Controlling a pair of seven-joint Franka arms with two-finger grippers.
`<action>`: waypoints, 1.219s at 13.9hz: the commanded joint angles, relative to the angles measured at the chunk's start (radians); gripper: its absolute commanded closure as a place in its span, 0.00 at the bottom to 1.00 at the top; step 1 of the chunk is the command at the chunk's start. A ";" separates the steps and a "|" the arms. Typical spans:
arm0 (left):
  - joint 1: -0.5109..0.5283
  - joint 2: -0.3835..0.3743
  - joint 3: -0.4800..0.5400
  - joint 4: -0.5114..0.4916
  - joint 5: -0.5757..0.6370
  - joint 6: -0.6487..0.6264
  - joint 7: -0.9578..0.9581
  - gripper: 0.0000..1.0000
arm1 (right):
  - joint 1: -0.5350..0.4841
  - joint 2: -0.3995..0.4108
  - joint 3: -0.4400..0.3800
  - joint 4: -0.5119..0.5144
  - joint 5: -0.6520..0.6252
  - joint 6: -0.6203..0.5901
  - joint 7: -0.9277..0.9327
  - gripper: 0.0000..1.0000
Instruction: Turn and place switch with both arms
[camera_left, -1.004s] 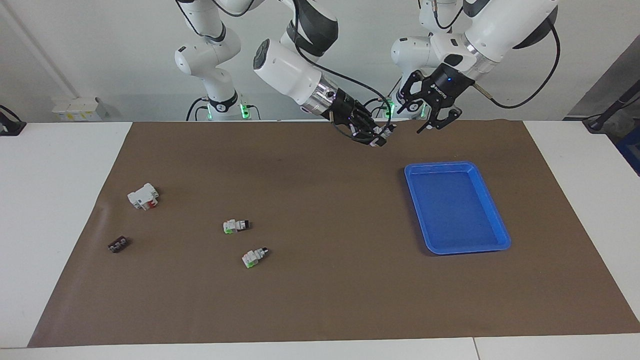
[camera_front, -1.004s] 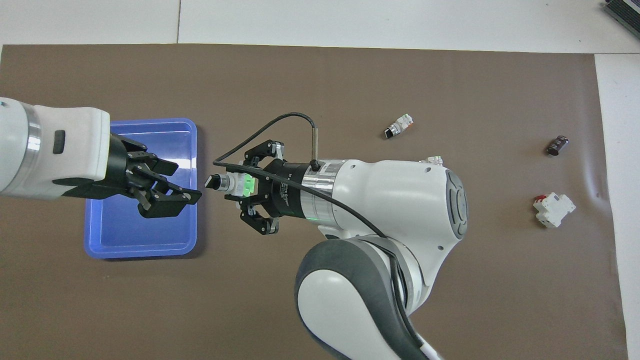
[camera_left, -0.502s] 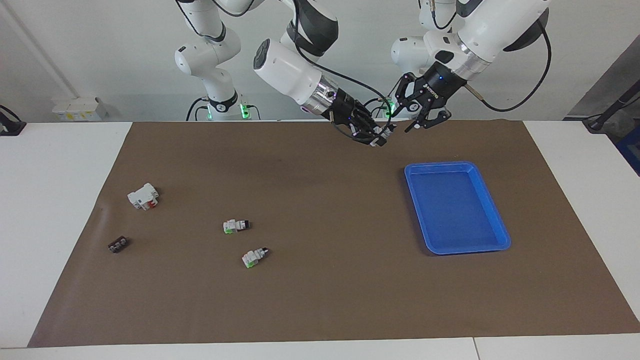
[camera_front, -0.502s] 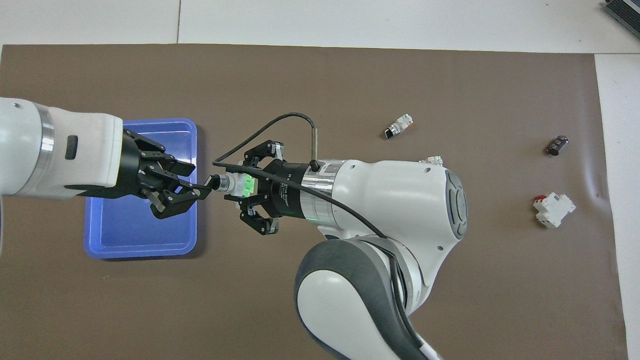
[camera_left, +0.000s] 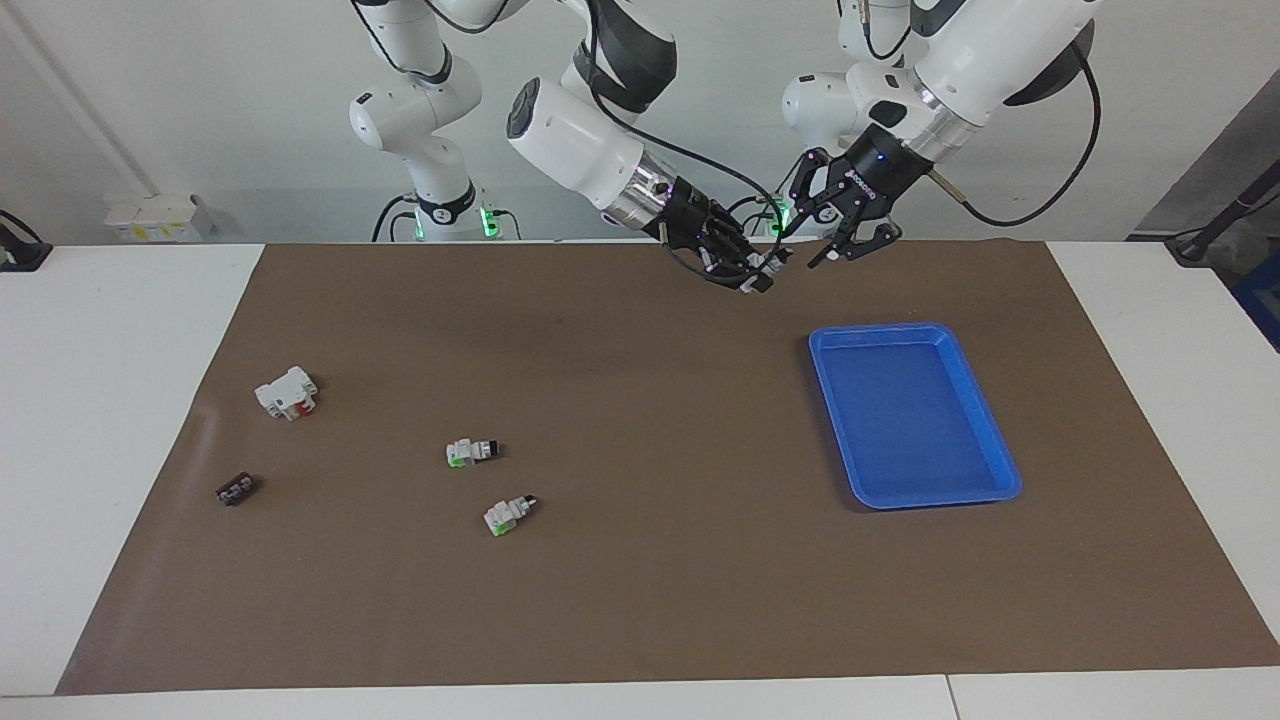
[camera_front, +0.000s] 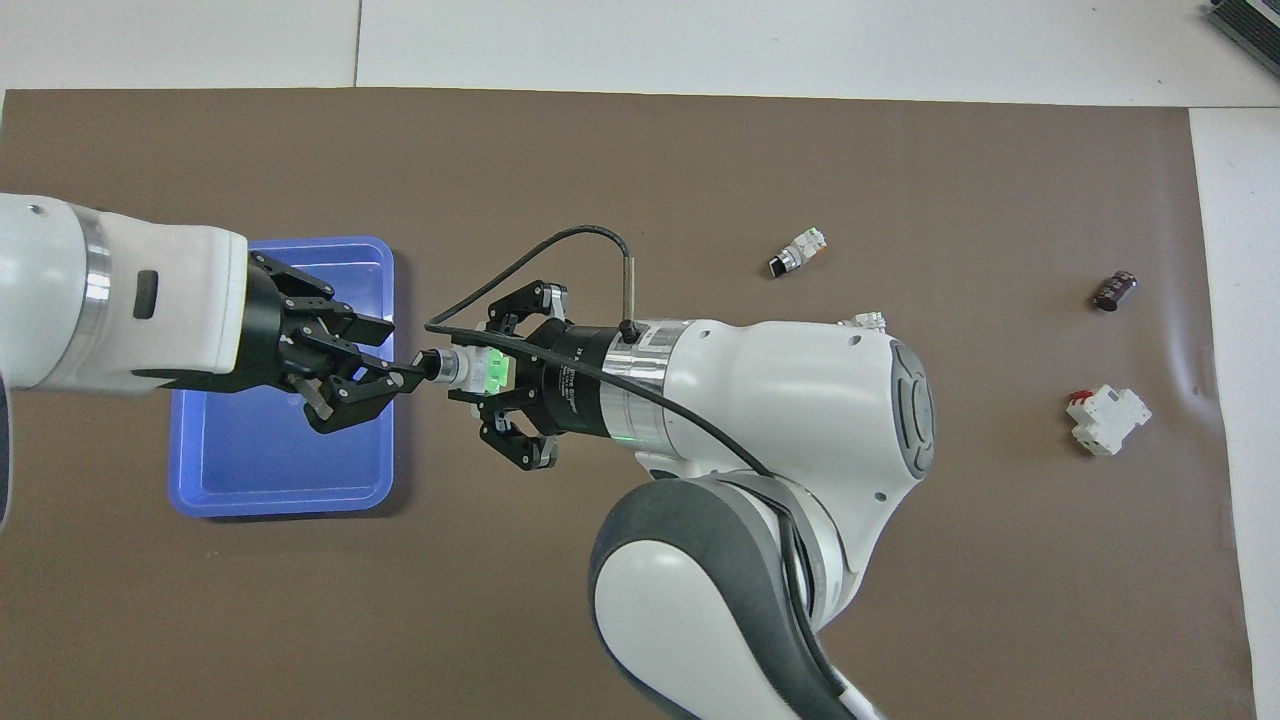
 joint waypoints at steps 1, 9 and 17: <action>-0.003 -0.020 0.013 -0.026 -0.021 0.010 0.028 0.50 | -0.009 -0.019 0.002 -0.006 0.016 -0.009 0.009 1.00; -0.003 -0.033 0.015 -0.074 -0.051 0.055 0.060 0.42 | -0.007 -0.017 0.003 -0.007 0.016 -0.010 0.009 1.00; 0.001 -0.049 0.018 -0.098 -0.148 0.056 0.170 0.39 | -0.007 -0.019 0.003 -0.007 0.016 -0.010 0.011 1.00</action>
